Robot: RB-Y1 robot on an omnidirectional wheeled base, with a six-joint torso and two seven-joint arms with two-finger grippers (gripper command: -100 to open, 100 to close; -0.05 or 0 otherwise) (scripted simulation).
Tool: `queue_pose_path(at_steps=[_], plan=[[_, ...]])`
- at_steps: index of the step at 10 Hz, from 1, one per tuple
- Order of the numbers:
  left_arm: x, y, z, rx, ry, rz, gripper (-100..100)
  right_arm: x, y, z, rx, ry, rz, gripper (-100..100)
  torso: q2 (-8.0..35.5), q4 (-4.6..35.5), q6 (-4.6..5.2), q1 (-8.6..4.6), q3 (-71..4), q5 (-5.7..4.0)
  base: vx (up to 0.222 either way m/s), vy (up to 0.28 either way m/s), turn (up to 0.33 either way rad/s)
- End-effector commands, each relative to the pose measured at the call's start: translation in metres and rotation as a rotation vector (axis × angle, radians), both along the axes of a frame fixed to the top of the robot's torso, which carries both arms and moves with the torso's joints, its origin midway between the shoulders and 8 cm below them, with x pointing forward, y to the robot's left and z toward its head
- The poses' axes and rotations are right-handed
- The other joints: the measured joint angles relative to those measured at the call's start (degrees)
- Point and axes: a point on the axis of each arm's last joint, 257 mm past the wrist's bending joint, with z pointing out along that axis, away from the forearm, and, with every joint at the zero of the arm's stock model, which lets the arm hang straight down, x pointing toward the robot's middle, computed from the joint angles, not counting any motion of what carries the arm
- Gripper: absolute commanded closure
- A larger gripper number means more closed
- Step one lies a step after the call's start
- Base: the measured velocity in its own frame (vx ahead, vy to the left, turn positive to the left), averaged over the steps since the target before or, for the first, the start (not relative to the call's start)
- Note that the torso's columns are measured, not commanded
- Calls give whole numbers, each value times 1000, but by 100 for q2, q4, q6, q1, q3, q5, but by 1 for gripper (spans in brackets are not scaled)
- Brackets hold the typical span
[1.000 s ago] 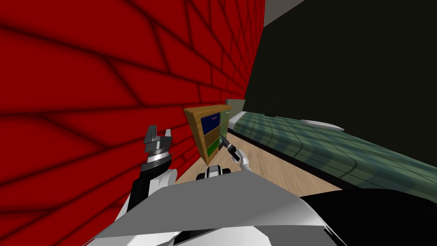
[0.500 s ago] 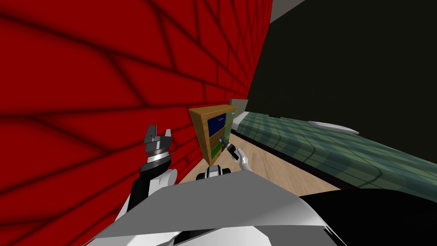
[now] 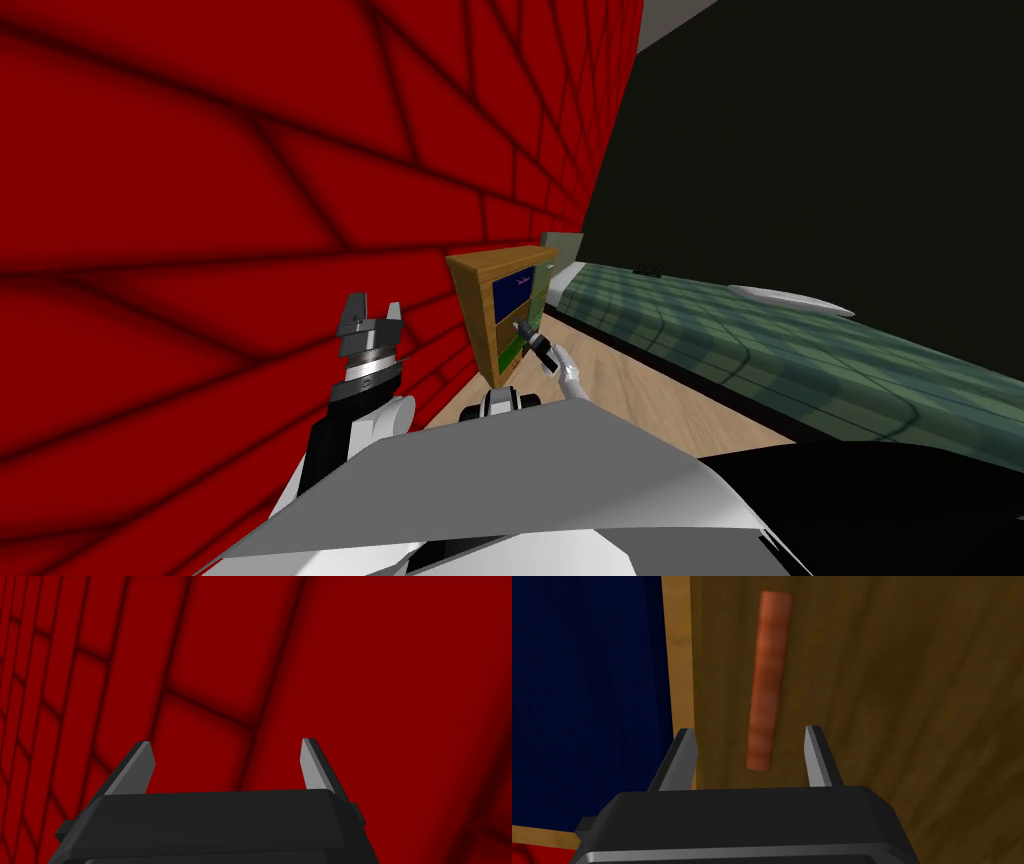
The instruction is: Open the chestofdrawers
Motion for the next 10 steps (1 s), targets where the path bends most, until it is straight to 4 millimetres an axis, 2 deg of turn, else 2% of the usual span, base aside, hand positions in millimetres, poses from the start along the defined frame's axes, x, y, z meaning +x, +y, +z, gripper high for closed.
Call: queue_pose_path(at_steps=[1, 5, 8, 9, 10], plan=[[0, 0, 0, 0, 0, 0, 0, 1, -3, 1, -1, 3, 6, 100, 36, 20, 11, -29, 16, -2, -158, -123, -9], [0, 0, 0, 0, 0, 0, 0, -2, -6, -1, -2, 12, 13, 100, -3, 20, 5, 28, -3, 12, -120, -89, -22], [0, 0, 0, 0, 0, 0, 0, -3, -7, 3, -2, 4, 24, 100, 35, 19, 11, -6, 20, 2, -166, -127, -37], [0, 0, 0, 0, 0, 0, 0, 9, -26, 7, -5, 16, 9, -100, 27, 23, 11, -4, 16, 4, -114, -31, 105], [0, 0, 0, 0, 0, 0, 0, 15, -36, 11, -6, 17, 2, -100, 3, 14, 4, 35, 2, 12, -77, 75, 121]])
